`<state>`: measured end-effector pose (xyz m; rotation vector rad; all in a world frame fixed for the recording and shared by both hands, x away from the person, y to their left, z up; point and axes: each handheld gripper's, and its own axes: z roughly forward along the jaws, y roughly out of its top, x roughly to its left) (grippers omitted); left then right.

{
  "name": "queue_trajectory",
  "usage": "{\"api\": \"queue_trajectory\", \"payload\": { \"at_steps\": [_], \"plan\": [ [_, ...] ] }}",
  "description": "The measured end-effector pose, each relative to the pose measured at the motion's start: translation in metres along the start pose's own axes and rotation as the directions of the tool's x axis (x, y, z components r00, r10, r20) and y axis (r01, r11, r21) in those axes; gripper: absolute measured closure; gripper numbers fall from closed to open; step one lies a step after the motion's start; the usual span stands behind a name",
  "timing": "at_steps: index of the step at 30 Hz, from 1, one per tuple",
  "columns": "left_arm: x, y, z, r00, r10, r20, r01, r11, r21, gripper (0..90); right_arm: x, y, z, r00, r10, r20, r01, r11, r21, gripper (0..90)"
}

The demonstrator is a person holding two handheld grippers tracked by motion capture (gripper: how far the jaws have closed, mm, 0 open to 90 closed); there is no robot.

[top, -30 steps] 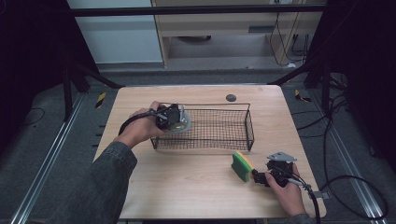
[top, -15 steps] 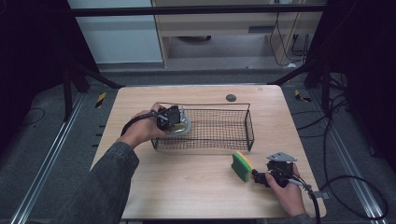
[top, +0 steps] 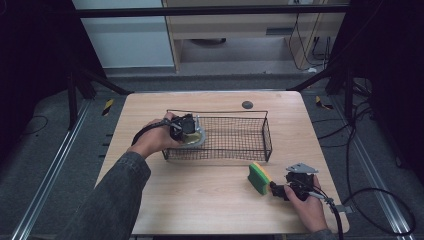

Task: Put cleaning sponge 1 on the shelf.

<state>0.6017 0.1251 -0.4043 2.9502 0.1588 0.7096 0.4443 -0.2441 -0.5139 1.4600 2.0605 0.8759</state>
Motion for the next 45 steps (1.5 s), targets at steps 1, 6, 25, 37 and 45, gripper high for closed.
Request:
{"api": "queue_trajectory", "payload": {
  "at_steps": [1, 6, 25, 37, 45],
  "plan": [
    [0.000, 0.000, 0.000, 1.0000, 0.000, 0.000, 0.000, 1.0000, 0.000, 71.1, 0.000, 0.000, 0.000, 1.0000, 0.000, 0.000, 0.000, 1.000, 0.000, 0.5],
    [-0.001, 0.001, 0.002, 0.9999, -0.007, 0.008, 0.007, 1.0000, 0.004, 71.0, 0.000, 0.000, 0.000, 1.0000, 0.000, 0.001, 0.000, 1.000, 0.000, 0.5],
    [0.000, -0.005, -0.021, 0.9974, -0.072, 0.010, 0.072, 0.9942, -0.079, 64.3, 0.000, 0.000, 0.000, 1.0000, 0.001, -0.003, -0.001, 1.000, 0.003, 0.5],
    [-0.008, -0.005, -0.044, 0.9823, -0.183, -0.038, 0.176, 0.9732, -0.148, 29.9, 0.000, 0.000, 0.000, 1.0000, 0.006, -0.002, -0.006, 1.000, 0.002, 0.5],
    [-0.022, -0.017, -0.056, 0.9637, -0.267, 0.014, 0.265, 0.9460, -0.187, 8.8, 0.000, 0.000, -0.001, 1.0000, 0.006, -0.002, -0.006, 1.000, 0.003, 0.5]
  ]
}}
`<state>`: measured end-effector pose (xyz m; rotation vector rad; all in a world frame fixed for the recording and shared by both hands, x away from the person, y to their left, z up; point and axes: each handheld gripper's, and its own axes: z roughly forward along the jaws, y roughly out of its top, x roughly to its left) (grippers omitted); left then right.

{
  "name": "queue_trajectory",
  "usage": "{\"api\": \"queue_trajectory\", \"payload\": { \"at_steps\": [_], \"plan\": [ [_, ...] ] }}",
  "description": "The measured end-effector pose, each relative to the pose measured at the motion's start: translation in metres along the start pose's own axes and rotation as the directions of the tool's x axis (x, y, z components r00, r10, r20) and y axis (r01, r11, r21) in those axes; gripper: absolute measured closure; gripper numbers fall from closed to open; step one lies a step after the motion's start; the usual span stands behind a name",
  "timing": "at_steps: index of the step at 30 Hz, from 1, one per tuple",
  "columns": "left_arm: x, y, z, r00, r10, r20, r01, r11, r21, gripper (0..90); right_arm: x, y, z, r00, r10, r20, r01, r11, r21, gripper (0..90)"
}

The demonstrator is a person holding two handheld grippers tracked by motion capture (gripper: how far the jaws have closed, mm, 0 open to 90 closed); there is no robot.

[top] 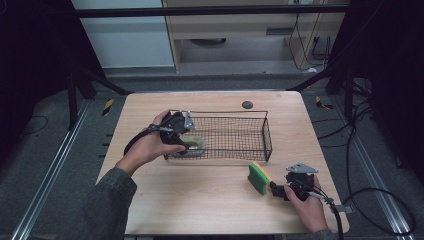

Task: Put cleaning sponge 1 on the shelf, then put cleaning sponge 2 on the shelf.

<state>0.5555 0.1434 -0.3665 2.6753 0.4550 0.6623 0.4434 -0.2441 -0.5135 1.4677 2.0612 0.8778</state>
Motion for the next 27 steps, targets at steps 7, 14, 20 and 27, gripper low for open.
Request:
{"api": "queue_trajectory", "payload": {
  "at_steps": [7, 14, 20, 27],
  "plan": [
    [-0.005, -0.015, -0.006, 0.9976, -0.069, 0.006, 0.070, 0.9968, -0.039, 6.0, 0.000, 0.000, 0.000, 1.0000, 0.000, 0.001, 0.000, 1.000, -0.002, 0.4],
    [-0.017, -0.038, -0.017, 0.9811, -0.192, -0.025, 0.188, 0.9755, -0.115, 5.2, -0.001, 0.002, -0.001, 0.9999, -0.006, -0.009, 0.006, 1.000, 0.017, 2.8],
    [-0.040, -0.071, -0.021, 0.9533, -0.301, -0.021, 0.294, 0.9421, -0.161, 4.1, 0.001, 0.001, -0.019, 0.9995, -0.027, 0.014, 0.026, 0.999, 0.044, 9.4],
    [-0.065, -0.115, -0.003, 0.9253, -0.379, -0.013, 0.373, 0.9167, -0.143, 4.0, 0.013, 0.005, -0.050, 0.9972, -0.053, -0.053, 0.058, 0.994, 0.095, 15.2]
  ]
}}
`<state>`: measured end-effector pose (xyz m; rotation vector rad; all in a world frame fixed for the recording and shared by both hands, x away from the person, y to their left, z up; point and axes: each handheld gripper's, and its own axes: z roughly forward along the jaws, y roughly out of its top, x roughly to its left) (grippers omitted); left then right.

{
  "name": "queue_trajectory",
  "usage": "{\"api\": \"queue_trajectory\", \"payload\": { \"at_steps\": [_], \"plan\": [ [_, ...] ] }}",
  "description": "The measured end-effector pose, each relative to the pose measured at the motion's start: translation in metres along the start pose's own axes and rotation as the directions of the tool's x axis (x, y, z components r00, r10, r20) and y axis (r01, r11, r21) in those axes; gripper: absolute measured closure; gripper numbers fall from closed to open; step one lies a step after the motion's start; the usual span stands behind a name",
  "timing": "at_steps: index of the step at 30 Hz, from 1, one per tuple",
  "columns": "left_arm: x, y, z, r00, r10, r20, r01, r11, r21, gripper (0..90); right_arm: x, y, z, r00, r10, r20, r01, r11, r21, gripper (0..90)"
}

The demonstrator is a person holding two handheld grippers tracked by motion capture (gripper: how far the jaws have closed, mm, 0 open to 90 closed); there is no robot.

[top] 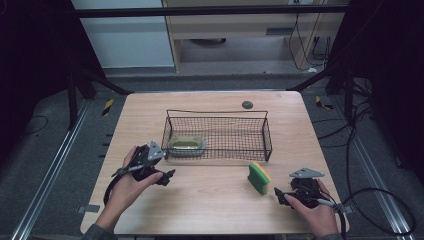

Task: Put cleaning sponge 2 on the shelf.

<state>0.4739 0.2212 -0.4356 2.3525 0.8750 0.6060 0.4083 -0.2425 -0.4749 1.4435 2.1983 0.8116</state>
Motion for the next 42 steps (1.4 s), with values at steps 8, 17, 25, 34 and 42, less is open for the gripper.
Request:
{"api": "queue_trajectory", "payload": {
  "at_steps": [8, 17, 25, 34, 42],
  "plan": [
    [0.001, -0.035, 0.027, 0.9987, -0.050, 0.004, 0.050, 0.9973, 0.055, 4.6, 0.014, 0.022, -0.021, 0.9990, 0.002, -0.044, -0.002, 1.000, 0.008, 22.6],
    [0.008, -0.052, 0.030, 0.9849, -0.172, 0.023, 0.171, 0.9849, 0.026, 4.6, 0.034, 0.057, -0.026, 0.9966, -0.046, -0.068, 0.050, 0.997, 0.053, 27.0],
    [0.007, -0.056, 0.038, 0.9794, -0.198, 0.040, 0.196, 0.9799, 0.035, 4.3, 0.049, 0.076, -0.025, 0.9918, -0.100, -0.079, 0.108, 0.989, 0.105, 27.6],
    [0.006, -0.058, 0.038, 0.9772, -0.207, 0.048, 0.206, 0.9782, 0.027, 4.0, 0.052, 0.085, -0.007, 0.9911, -0.096, -0.093, 0.108, 0.984, 0.141, 39.3],
    [0.008, -0.059, 0.039, 0.9753, -0.213, 0.061, 0.211, 0.9771, 0.025, 3.3, 0.053, 0.097, 0.002, 0.9886, -0.095, -0.116, 0.115, 0.978, 0.174, 65.0]
  ]
}}
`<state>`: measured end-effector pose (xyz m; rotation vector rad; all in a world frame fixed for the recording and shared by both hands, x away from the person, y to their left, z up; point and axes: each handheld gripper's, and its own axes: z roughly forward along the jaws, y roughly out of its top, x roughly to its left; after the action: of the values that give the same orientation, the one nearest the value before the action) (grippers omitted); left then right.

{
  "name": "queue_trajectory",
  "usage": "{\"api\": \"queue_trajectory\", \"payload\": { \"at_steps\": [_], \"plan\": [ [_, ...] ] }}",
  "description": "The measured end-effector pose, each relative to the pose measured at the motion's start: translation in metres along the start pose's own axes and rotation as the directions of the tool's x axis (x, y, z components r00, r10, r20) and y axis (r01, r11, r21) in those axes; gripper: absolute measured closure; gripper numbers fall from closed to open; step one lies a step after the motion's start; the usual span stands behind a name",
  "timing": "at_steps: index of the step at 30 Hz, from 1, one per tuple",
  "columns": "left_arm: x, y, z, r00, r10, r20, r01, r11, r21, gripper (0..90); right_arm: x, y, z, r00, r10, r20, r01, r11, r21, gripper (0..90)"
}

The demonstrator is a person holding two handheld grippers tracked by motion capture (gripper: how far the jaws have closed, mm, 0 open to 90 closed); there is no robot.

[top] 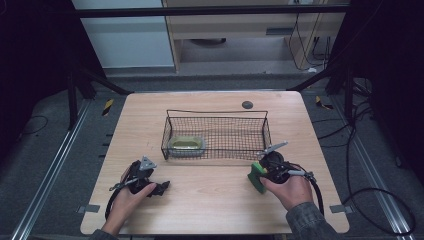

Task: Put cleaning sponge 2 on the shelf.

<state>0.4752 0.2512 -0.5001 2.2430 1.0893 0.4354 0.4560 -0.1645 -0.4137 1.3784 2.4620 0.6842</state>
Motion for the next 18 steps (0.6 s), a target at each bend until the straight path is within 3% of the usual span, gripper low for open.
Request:
{"api": "queue_trajectory", "payload": {
  "at_steps": [10, 18],
  "plan": [
    [-0.001, 0.000, 0.000, 1.0000, -0.003, -0.006, 0.003, 1.0000, 0.001, 3.0, -0.007, 0.001, -0.010, 1.0000, -0.004, 0.008, 0.004, 1.000, -0.017, 65.3],
    [0.000, 0.000, 0.001, 1.0000, -0.008, -0.002, 0.008, 1.0000, -0.002, 2.5, -0.022, -0.002, -0.018, 0.9995, 0.017, 0.025, -0.016, 1.000, -0.018, 65.4]
  ]
}}
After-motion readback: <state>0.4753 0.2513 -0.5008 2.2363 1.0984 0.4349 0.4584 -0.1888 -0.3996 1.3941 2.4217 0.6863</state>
